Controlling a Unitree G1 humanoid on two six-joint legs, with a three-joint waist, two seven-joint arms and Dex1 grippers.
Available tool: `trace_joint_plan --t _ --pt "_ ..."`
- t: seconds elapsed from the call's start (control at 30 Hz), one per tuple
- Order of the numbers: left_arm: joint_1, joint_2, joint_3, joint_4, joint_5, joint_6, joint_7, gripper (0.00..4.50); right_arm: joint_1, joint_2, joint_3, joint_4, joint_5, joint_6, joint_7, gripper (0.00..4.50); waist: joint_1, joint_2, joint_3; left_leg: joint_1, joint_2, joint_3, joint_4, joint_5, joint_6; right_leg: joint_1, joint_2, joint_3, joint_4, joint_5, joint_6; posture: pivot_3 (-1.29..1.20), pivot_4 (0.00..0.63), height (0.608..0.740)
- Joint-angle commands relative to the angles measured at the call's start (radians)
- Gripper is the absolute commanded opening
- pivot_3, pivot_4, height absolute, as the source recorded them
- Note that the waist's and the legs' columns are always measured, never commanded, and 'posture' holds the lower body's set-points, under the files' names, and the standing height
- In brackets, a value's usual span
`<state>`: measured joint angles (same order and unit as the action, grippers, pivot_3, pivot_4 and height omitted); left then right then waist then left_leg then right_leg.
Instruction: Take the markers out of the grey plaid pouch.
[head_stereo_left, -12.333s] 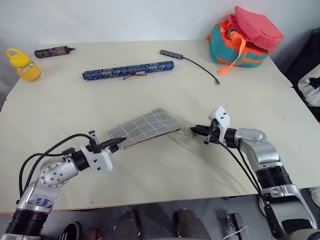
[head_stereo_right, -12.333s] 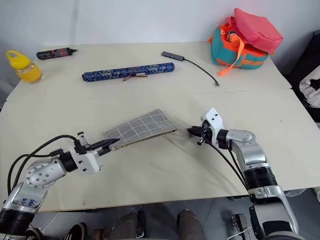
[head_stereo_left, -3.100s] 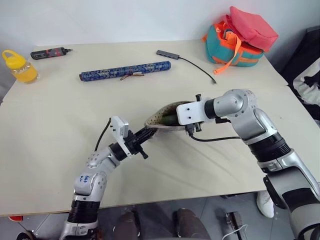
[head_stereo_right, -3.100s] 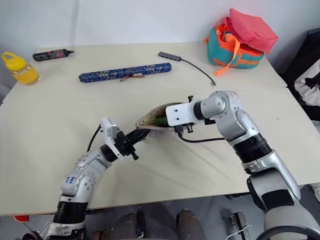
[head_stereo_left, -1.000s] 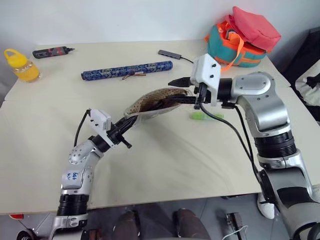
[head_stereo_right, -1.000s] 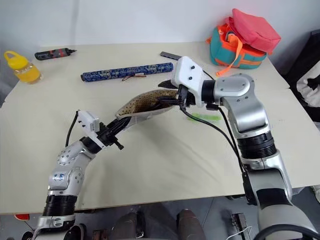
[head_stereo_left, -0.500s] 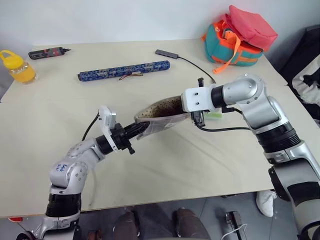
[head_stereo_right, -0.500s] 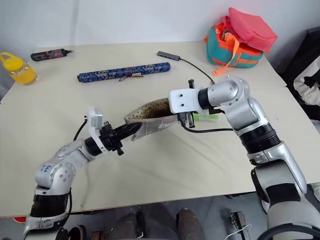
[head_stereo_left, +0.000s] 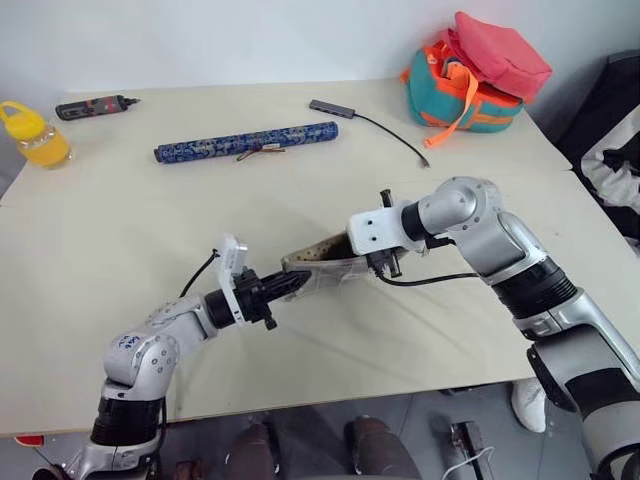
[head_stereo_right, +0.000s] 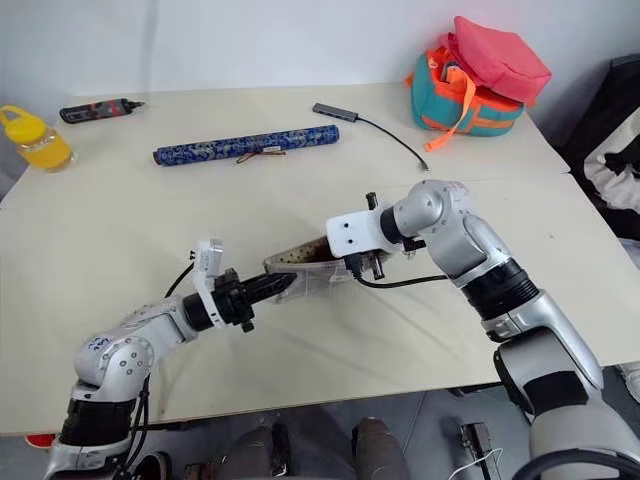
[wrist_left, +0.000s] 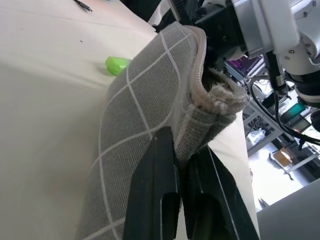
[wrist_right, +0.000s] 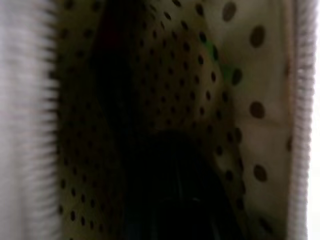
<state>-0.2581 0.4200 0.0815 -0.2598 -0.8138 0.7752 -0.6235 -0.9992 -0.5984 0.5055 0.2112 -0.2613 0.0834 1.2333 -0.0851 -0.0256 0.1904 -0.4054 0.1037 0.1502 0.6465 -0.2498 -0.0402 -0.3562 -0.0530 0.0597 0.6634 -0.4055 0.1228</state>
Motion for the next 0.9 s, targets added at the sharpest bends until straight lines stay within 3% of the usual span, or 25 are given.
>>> trace_joint_plan --t 0.03,0.07,0.17,0.33,0.63,0.9 --pt "0.006 -0.015 0.008 -0.011 0.018 -0.027 0.014 0.0 -0.023 0.021 0.007 0.012 -0.028 -0.036 -0.011 0.02 0.0 0.0 0.0 0.0 0.0 0.0 0.0 0.0 0.0 0.0 0.0 0.0 0.0 0.0 0.0 0.0 0.15 0.74" --pt "0.002 -0.021 0.01 -0.008 0.018 -0.029 0.018 0.0 -0.022 0.025 0.008 0.016 -0.032 -0.041 -0.008 0.02 0.001 0.0 0.0 0.0 0.0 0.0 0.0 0.0 0.0 0.0 0.0 0.0 0.0 0.0 0.0 0.0 0.15 0.74" --pt "-0.002 -0.029 0.011 -0.003 0.028 -0.04 0.026 0.0 -0.011 0.04 -0.007 0.016 -0.008 -0.012 0.027 0.56 0.002 0.0 0.0 0.0 0.0 0.0 0.0 0.0 0.0 0.0 0.0 0.0 0.0 0.0 0.0 0.0 0.15 0.74" --pt "-0.003 -0.034 0.018 0.011 0.037 -0.049 0.027 0.0 0.003 0.041 0.009 0.021 -0.039 -0.056 0.021 2.15 0.002 0.0 0.0 0.0 0.0 0.0 0.0 0.0 0.0 0.0 0.0 0.0 0.0 0.0 0.0 0.0 0.15 0.74" --pt "0.003 -0.029 0.003 0.031 0.058 -0.064 0.013 0.0 0.003 0.093 0.023 0.128 -0.085 -0.125 -0.036 2.15 -0.004 0.0 0.0 0.001 0.001 0.0 0.0 0.0 0.0 0.001 0.001 0.0 0.0 0.0 0.0 0.0 0.15 0.74" --pt "0.002 -0.037 -0.003 0.025 0.067 -0.073 0.018 0.0 0.044 0.09 0.049 0.116 -0.094 -0.107 0.027 2.15 -0.002 0.0 0.0 0.006 0.002 -0.001 0.001 0.0 0.0 0.009 0.003 0.0 -0.002 0.0 0.0 0.0 0.15 0.74"
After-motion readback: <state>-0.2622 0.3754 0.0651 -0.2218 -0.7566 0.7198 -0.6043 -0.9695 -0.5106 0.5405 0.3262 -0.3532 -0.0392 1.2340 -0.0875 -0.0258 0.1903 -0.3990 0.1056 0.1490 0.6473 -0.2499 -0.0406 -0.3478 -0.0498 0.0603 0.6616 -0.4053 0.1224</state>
